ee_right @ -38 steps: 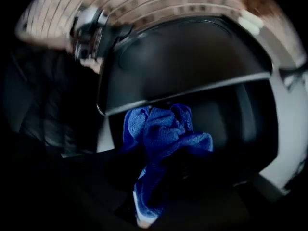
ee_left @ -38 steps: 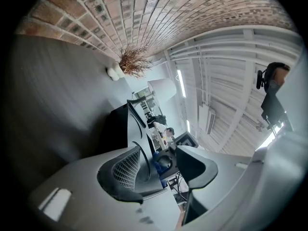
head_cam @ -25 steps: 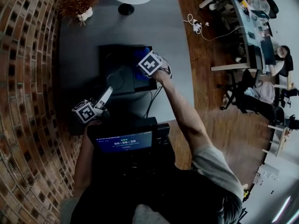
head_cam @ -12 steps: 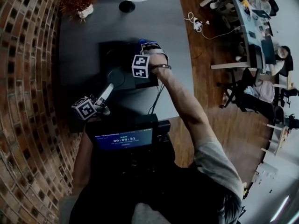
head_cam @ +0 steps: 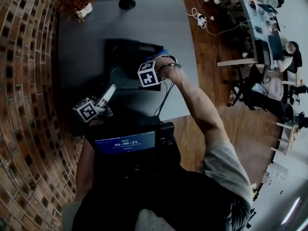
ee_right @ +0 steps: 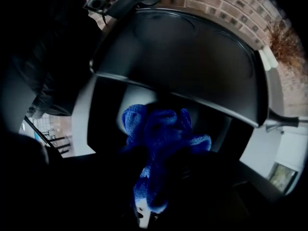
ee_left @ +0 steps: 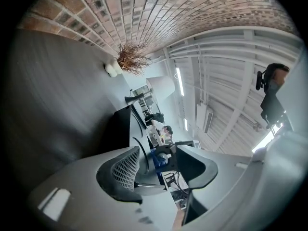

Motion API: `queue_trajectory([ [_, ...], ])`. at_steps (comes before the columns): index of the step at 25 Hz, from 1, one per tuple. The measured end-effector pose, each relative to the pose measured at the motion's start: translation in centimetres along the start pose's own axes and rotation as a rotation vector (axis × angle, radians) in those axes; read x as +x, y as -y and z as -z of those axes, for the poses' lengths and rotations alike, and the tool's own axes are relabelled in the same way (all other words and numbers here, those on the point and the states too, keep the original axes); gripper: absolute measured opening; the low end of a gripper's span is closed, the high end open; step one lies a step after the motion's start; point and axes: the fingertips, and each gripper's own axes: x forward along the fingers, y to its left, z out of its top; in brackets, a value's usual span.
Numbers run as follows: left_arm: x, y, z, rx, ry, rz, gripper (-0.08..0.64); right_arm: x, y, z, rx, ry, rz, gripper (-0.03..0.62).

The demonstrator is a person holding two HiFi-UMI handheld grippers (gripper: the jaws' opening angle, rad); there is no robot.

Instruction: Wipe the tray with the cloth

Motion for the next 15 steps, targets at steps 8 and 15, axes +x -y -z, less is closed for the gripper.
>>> queue_trajectory([
  [8, 0.3, -0.1, -0.1, 0.015, 0.010, 0.003, 0.238, -0.5, -5.0, -4.3, 0.650, 0.429, -0.356, 0.127],
  [15, 0.5, 0.2, -0.2, 0.019, 0.002, 0.002, 0.238, -2.2, -1.8, -4.8, 0.833, 0.665, -0.290, 0.120],
])
